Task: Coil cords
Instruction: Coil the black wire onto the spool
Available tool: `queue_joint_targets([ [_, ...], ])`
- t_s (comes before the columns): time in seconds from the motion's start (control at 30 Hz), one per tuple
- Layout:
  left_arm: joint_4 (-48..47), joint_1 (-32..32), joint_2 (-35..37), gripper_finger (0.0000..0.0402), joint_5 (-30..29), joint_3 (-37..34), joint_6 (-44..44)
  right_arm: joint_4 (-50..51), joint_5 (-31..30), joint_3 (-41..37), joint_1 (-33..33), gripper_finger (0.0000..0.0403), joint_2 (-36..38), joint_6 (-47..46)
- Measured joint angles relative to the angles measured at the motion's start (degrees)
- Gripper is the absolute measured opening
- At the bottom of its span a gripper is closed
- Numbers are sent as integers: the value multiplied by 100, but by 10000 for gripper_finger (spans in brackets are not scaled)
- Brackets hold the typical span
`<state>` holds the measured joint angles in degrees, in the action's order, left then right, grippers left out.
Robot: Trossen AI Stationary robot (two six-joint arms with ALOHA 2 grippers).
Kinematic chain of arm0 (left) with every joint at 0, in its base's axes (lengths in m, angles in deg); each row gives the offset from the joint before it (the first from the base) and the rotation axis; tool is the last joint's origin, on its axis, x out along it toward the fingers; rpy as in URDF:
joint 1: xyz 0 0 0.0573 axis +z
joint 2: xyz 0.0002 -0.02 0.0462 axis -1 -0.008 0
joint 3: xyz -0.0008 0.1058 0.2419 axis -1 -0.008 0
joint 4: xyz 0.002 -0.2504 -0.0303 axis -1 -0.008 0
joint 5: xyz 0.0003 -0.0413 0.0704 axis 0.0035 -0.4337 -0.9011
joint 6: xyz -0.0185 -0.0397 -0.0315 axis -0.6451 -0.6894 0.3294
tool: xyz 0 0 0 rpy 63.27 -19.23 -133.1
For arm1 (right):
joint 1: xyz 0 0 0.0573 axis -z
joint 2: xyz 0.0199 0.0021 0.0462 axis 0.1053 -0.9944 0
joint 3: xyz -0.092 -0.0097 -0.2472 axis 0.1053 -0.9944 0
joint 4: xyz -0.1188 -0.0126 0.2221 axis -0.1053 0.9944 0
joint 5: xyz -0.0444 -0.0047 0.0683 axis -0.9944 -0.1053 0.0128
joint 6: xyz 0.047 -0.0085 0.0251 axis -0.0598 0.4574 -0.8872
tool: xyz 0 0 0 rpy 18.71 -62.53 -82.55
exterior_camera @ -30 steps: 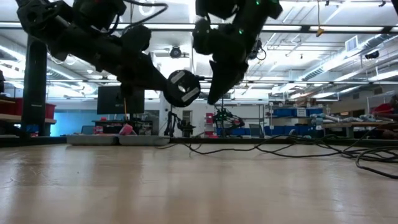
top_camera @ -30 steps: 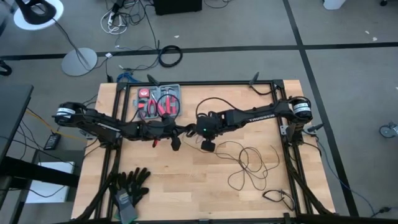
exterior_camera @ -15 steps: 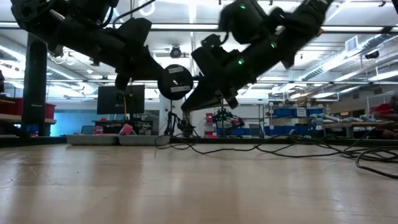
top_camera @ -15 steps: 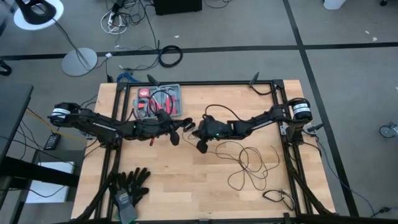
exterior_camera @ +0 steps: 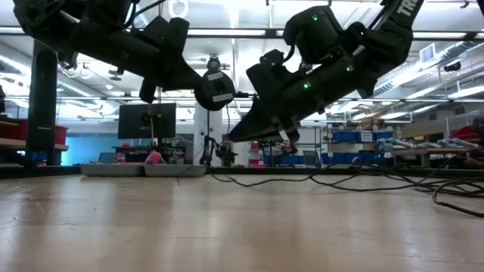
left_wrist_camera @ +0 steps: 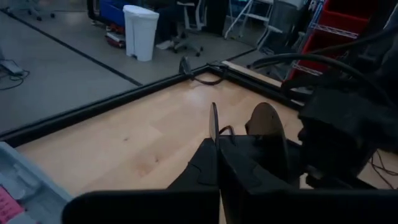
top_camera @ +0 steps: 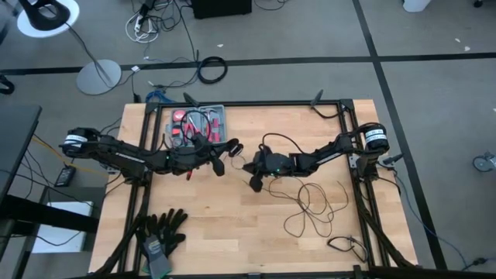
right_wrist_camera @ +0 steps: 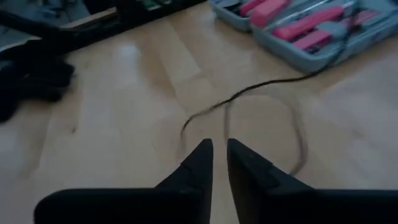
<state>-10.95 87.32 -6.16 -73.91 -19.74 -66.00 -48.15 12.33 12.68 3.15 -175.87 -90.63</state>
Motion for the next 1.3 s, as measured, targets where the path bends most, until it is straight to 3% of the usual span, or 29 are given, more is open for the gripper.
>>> queue_joint_targets([
  [0.27, 101, -2, 72, 0, 24, 0, 160, 64, -702, -48, 0, 52, 1, -77],
  [0.53, 2, -4, 197, 0, 59, -1, 190, -15, -779, -777, -112, 53, 36, -1162],
  [0.7, -93, -4, 235, 0, 100, -2, 190, -1045, -958, -1366, -359, 53, 68, -1510],
  [0.87, 9, -4, 234, 0, 101, 0, 190, -1893, -1752, -1463, -540, 55, 63, -1120],
  [1.1, 337, -4, 235, 0, 100, 0, 356, -1846, -1833, -904, -230, 96, 61, -291],
  [1.3, 533, -4, 234, 0, 99, 0, 509, -1861, -1453, -839, 130, 152, 59, -511],
])
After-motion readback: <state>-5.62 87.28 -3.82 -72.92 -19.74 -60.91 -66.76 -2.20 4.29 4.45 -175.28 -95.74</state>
